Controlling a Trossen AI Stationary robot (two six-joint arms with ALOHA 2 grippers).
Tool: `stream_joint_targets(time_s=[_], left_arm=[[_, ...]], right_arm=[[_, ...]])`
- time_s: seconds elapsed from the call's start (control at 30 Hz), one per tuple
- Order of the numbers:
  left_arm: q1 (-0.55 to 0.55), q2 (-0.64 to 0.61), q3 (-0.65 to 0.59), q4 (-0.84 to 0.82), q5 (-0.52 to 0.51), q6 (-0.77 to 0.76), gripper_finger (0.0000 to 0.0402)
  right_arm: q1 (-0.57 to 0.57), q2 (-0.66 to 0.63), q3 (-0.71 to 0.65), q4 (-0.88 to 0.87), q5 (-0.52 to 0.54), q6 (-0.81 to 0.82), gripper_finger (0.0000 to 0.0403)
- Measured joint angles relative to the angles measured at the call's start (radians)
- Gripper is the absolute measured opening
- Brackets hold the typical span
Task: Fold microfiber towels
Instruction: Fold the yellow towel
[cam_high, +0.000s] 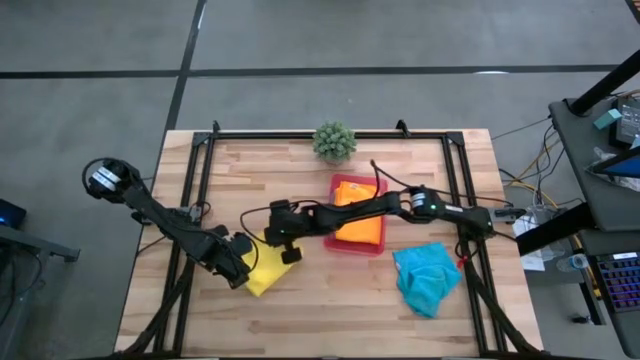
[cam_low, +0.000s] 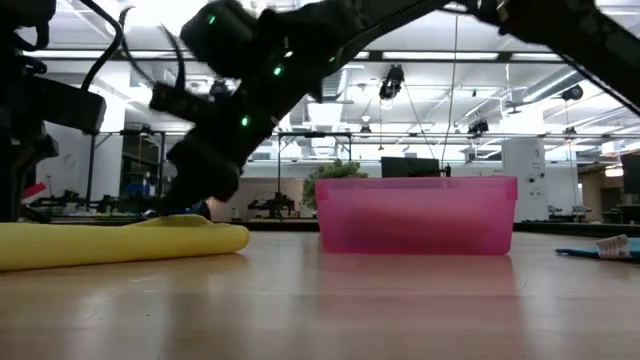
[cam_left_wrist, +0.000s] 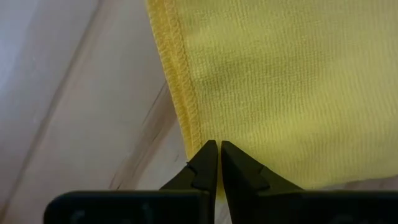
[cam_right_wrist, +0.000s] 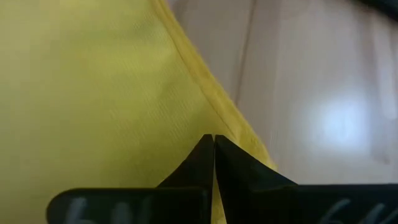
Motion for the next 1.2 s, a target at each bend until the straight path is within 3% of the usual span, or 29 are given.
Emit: stream_joint_targets(time_s=[0.2,0.3,0.83,1.2], left_arm=[[0.000,0.000,0.000,-0.001,0.003,-0.002,0.0008],[-0.001,0.000,0.000,-0.006,0.008,-0.002,0.0008],[-0.001,-0.058,0.048,-0.133,0.047,0.008,0.0008],[-0.003,-0.067,0.111,-0.113,0.048,0.002,0.0008]], right_arm=[[-0.026,0.058,0.102,-0.143,0.016,0.022,0.0009],[-0.027,0.058,0.104,-0.155,0.055,0.018,0.0009],[-0.015,-0.023,0.102,-0.229,0.061,0.000,0.0009],[0.073,-0.040,0.100,-0.382,0.058,0.032,0.0009]])
